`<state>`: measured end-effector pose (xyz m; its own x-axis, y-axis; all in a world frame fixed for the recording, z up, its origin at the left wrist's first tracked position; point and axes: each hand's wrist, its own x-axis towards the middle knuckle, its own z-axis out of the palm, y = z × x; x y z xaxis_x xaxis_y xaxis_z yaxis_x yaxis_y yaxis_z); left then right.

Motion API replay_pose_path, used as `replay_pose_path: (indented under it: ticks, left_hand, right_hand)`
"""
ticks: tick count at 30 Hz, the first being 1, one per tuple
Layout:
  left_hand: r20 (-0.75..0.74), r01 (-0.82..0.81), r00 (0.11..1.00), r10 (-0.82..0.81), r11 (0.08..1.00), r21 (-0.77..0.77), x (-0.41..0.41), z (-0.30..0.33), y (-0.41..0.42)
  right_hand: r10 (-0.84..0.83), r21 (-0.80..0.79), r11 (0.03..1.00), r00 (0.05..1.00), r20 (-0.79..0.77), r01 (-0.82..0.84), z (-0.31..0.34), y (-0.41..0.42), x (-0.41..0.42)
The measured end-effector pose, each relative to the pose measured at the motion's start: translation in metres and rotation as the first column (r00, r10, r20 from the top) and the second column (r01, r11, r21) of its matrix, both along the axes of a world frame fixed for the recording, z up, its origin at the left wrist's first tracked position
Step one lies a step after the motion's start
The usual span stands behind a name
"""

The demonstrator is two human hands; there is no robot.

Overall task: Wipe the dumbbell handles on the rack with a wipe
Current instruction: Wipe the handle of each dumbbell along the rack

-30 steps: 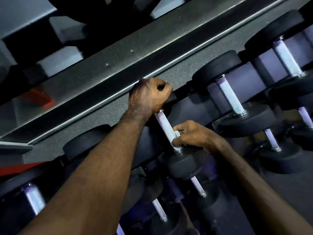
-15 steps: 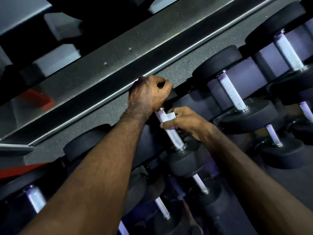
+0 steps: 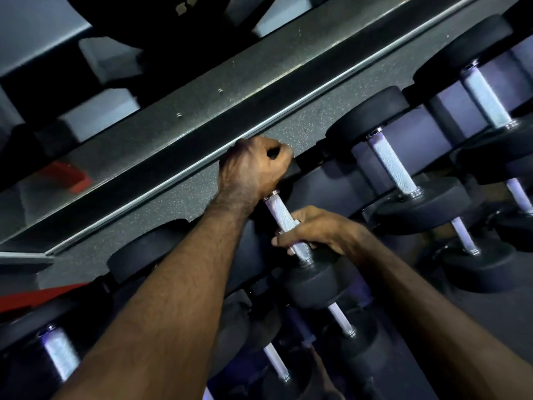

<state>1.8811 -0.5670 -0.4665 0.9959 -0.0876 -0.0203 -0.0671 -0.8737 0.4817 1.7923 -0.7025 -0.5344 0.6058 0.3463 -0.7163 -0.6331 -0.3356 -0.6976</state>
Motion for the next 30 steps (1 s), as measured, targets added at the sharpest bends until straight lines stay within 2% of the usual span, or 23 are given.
replay_pose_path:
  ticks: [4,8,10,12,15,21,26,30]
  left_hand:
    - [-0.015,0.0,1.0,0.0,1.0,-0.001,-0.001,0.0,0.0]
    - [-0.001,0.001,1.0,-0.001,1.0,-0.003,0.0,0.002,0.0]
    - [-0.003,0.009,1.0,-0.009,1.0,0.004,0.0,0.001,0.0]
    - [-0.012,0.007,1.0,-0.007,1.0,0.014,0.0,0.001,0.0]
    - [-0.012,0.004,1.0,-0.004,1.0,0.013,0.0,0.0,0.001]
    - [-0.007,0.0,1.0,0.0,1.0,0.006,-0.001,-0.002,0.002]
    - [-0.022,0.009,1.0,-0.009,1.0,-0.003,0.0,-0.001,0.003]
    - [0.006,-0.005,1.0,0.005,1.0,-0.001,-0.002,0.0,0.001]
  right_hand:
    - [-0.211,0.045,0.977,0.977,0.024,0.21,0.006,0.017,0.021]
    - [-0.109,-0.011,0.994,0.992,-0.06,0.108,0.004,0.018,0.003]
    - [-0.148,-0.005,0.989,0.986,-0.081,0.148,0.001,0.016,0.001]
    - [-0.21,-0.029,0.977,0.978,-0.007,0.21,0.001,0.02,0.011]
    - [-0.207,-0.088,0.972,0.973,0.104,0.216,0.006,0.031,0.019]
    - [-0.165,-0.019,0.986,0.986,-0.012,0.165,0.008,0.018,-0.004]
    - [-0.258,0.004,0.965,0.955,0.143,0.261,0.02,0.02,0.026]
    - [-0.199,-0.098,0.969,0.953,0.228,0.226,0.007,-0.005,-0.009]
